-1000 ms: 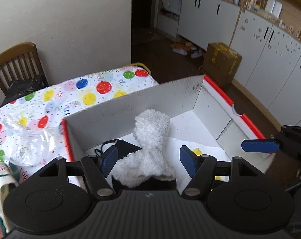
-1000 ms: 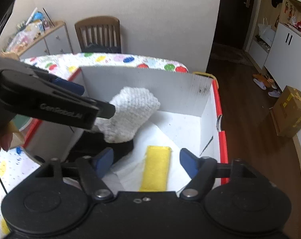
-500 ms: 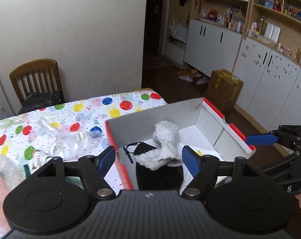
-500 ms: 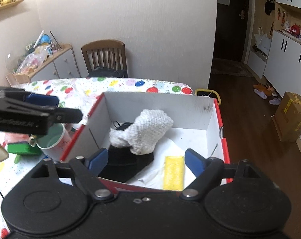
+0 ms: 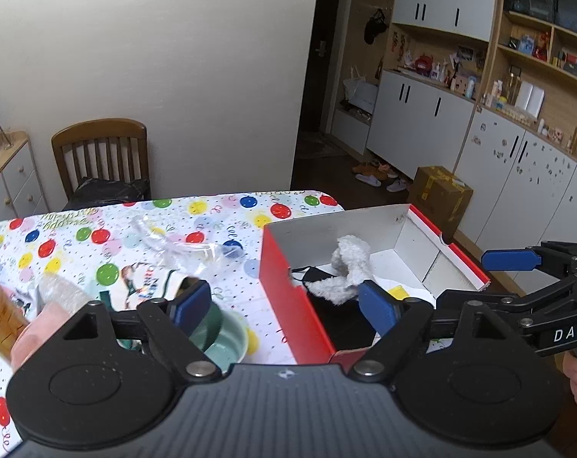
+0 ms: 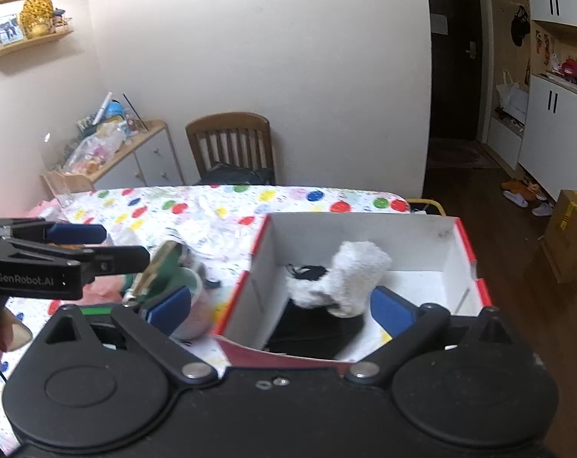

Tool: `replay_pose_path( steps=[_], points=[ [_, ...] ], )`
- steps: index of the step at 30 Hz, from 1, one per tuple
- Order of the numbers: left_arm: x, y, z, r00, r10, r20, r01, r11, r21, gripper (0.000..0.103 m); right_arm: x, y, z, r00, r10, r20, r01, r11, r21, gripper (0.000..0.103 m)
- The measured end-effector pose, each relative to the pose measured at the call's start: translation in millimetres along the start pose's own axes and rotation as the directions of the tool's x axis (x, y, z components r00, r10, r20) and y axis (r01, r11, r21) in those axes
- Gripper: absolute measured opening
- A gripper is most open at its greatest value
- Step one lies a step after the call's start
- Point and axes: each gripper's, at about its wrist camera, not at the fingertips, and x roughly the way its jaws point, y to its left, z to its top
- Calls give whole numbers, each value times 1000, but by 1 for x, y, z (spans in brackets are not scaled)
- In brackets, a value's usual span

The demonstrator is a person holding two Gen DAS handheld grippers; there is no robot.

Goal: Organize soft objects
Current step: 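Withdraw both open grippers from the box toward the items on the table, then grasp the pink mesh puff with the left gripper while the right gripper grasps the Christmas tote bag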

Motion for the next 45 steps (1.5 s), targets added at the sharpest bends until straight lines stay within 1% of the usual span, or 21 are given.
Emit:
replay_pose_path(
  steps=[2,5,7,15,18,22,29,34,39,45],
  points=[
    [-7,8,-2,1000,2,4,-2,1000,-7,88,-2,10,-1,1000,0,4,0,1000,6,102],
    [-17,20,-6,1000,-8,13,9,1000,-21,93,-2,24,-2,1000,3,11,-3,1000,20,102],
    [-24,29,-8,1000,-13,27,14,1000,-27,102,-1,33,-2,1000,5,19,-6,1000,27,103],
    [-49,64,-23,995,-9,102,12,1000,-29,103,7,70,-5,999,15,41,-17,999,45,103],
    [-55,79,-33,992,9,124,-6,1000,-26,103,11,86,-7,999,18,40,-20,999,40,103],
    [-59,102,-45,993,1,118,4,999,-41,103,22,106,-10,1000,20,18,-20,999,36,103],
    [-62,143,-64,993,32,117,-22,997,-79,103,43,136,-12,1000,18,-23,-18,1000,16,103],
    [-53,170,-75,995,37,94,-27,994,-110,103,64,150,-6,999,-2,-52,1,1000,-12,103],
    [-40,191,-87,993,93,75,-82,988,-131,103,93,152,3,995,-38,-87,35,999,-32,102],
    [-12,212,-98,992,127,20,-122,980,-160,103,131,151,16,990,-59,-125,50,996,-70,99]
  ],
)
